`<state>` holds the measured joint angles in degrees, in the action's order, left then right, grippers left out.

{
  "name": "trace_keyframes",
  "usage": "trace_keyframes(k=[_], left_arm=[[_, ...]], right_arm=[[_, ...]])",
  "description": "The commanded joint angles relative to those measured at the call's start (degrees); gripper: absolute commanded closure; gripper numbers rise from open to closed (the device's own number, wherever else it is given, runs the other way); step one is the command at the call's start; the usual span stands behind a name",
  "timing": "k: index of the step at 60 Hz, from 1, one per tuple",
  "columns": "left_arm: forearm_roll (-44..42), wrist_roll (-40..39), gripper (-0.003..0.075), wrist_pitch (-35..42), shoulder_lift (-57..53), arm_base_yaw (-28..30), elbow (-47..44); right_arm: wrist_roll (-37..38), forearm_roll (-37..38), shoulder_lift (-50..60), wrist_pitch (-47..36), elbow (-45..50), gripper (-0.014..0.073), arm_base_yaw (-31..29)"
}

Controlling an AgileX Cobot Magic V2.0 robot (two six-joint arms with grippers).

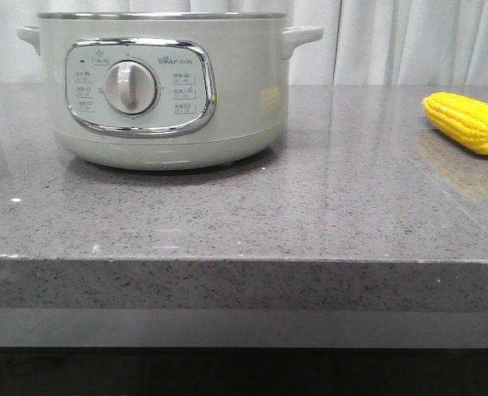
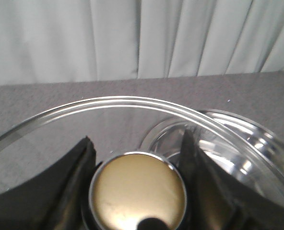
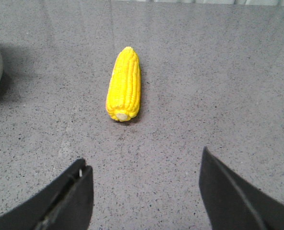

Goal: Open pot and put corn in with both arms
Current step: 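Lift the glass lid off the pot with the left gripper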

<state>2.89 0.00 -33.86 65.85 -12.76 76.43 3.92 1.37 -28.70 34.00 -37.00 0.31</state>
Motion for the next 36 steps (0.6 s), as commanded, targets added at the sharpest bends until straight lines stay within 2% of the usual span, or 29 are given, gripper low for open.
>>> trace_keyframes(k=[1,17,36], left_arm=[[0.2,-0.4,0.0499,7.3,-5.6,2.8,-2.8],[-2.3,-0.4,0.0499,6.8,-17.6,9.7,-16.1],[-2.3,-0.4,0.0499,6.8,-29.2,9.9,-25.2]], right_arm=[[-0.3,0.7,-0.8,-3.8,-1.7,0.0102,-0.4],[-0.3,-0.2,-5.0,-1.7,-2.2,0.0106,-0.4],[-0.3,-2.8,-16.6,5.7,-10.4,0.0106,-0.4]])
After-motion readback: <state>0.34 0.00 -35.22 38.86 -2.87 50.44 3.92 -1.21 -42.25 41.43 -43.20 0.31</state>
